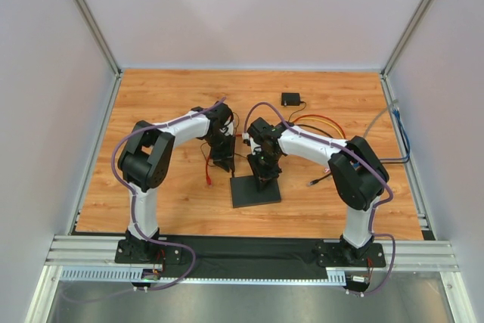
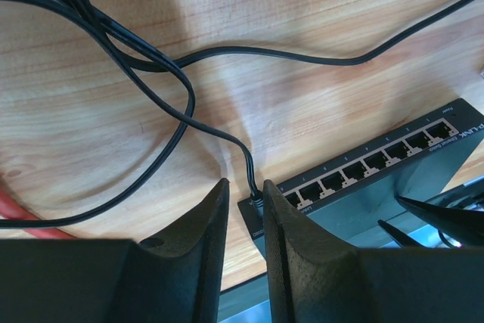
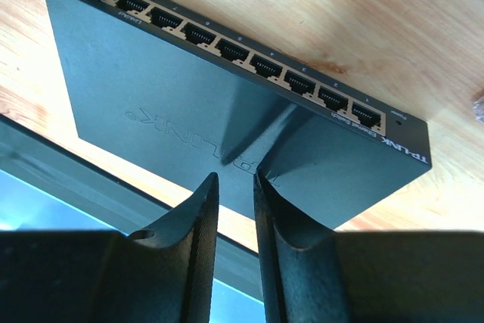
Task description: Pull the plug from the switch port
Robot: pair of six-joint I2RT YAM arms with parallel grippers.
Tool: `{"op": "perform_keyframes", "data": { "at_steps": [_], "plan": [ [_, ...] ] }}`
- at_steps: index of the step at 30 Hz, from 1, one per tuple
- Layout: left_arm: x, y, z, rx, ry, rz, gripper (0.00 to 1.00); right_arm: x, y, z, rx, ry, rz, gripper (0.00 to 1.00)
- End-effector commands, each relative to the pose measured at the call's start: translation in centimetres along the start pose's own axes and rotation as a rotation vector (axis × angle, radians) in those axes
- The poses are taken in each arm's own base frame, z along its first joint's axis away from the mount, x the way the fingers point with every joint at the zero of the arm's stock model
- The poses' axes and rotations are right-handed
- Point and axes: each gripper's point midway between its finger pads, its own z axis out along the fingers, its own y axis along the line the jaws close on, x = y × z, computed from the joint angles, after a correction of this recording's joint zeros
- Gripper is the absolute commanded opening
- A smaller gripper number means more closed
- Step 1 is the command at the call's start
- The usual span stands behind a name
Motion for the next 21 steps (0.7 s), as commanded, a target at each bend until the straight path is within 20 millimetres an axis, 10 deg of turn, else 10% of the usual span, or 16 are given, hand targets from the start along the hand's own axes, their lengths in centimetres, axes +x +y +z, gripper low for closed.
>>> {"op": "perform_keyframes", "data": {
  "at_steps": [1, 14, 21],
  "plan": [
    [-0.4, -0.6, -0.3, 0.000, 0.002, -0.017, 0.32, -0.8, 0.2, 0.6, -0.007, -0.014, 0.008, 0.26],
    [-0.5, -1.2, -0.3, 0.031, 0.023, 0.001, 0.00, -4.4, 1.8, -1.6, -0.023, -0.127, -0.023, 0.37],
    [-0.1, -1.5, -0.1, 0.061, 0.031, 0.000, 0.00, -7.1, 3.0, -1.9, -0.068, -0.210, -0.059, 0.47]
  ]
}}
